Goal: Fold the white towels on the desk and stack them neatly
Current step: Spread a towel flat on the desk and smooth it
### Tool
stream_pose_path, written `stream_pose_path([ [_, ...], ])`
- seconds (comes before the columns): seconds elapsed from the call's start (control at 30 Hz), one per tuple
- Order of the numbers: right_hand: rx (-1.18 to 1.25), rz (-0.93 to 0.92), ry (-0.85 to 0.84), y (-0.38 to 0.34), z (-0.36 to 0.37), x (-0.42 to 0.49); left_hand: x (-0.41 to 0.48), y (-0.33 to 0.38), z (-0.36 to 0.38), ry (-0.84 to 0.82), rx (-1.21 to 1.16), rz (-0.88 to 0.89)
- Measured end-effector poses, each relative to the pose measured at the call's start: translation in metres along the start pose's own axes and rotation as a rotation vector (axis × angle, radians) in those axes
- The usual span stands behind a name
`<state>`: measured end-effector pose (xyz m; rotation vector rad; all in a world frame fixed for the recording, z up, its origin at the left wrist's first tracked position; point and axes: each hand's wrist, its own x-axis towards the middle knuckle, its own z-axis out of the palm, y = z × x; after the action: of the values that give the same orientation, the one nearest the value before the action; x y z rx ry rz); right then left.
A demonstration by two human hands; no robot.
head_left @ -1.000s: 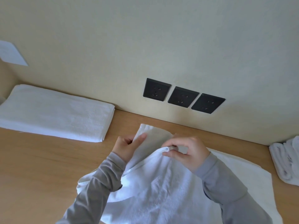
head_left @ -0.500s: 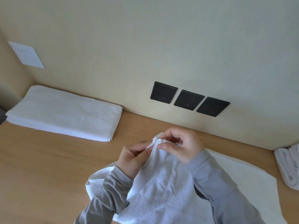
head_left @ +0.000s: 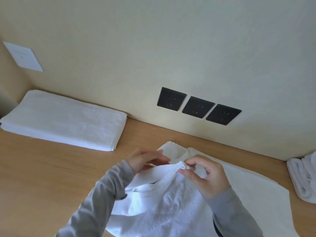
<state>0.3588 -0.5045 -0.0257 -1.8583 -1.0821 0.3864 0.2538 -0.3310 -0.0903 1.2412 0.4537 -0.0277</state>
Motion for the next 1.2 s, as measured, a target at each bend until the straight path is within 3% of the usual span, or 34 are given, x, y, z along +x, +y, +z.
stream_pose_path([
  [0.1, -0.006, 0.002, -0.012, 0.003, -0.005, -0.013, 0.061, -0.01, -0.011, 0.371, 0.343, -0.256],
  [0.2, -0.009, 0.019, -0.034, 0.006, -0.008, -0.02, 0.1, -0.027, -0.006, 0.39, 0.748, -0.53],
  [0.27, -0.02, 0.049, -0.017, 0.01, -0.01, -0.019, 0.114, -0.038, 0.0, 0.408, 0.795, -0.58],
  [0.37, -0.036, 0.087, 0.024, 0.015, -0.012, -0.014, 0.125, -0.04, 0.009, 0.404, 0.659, -0.646],
  [0.47, -0.039, 0.11, 0.042, 0.018, -0.009, -0.007, 0.124, -0.039, 0.009, 0.307, 0.518, -0.662],
  [0.57, -0.037, 0.126, 0.038, 0.021, -0.006, -0.003, 0.112, -0.048, 0.009, 0.231, 0.698, -0.663],
  [0.73, -0.068, 0.143, 0.038, 0.026, -0.004, -0.008, 0.097, -0.073, 0.025, 0.381, 0.814, -0.503],
  [0.83, -0.086, 0.153, 0.033, 0.028, -0.004, -0.015, 0.095, -0.081, 0.027, 0.458, 1.102, -0.458],
  [1.07, -0.093, 0.171, 0.035, 0.026, -0.005, -0.017, 0.112, -0.084, 0.021, 0.444, 0.911, -0.642],
  [1.2, -0.108, 0.157, 0.03, 0.026, -0.003, -0.014, 0.108, -0.076, 0.023, 0.454, 0.954, -0.506],
])
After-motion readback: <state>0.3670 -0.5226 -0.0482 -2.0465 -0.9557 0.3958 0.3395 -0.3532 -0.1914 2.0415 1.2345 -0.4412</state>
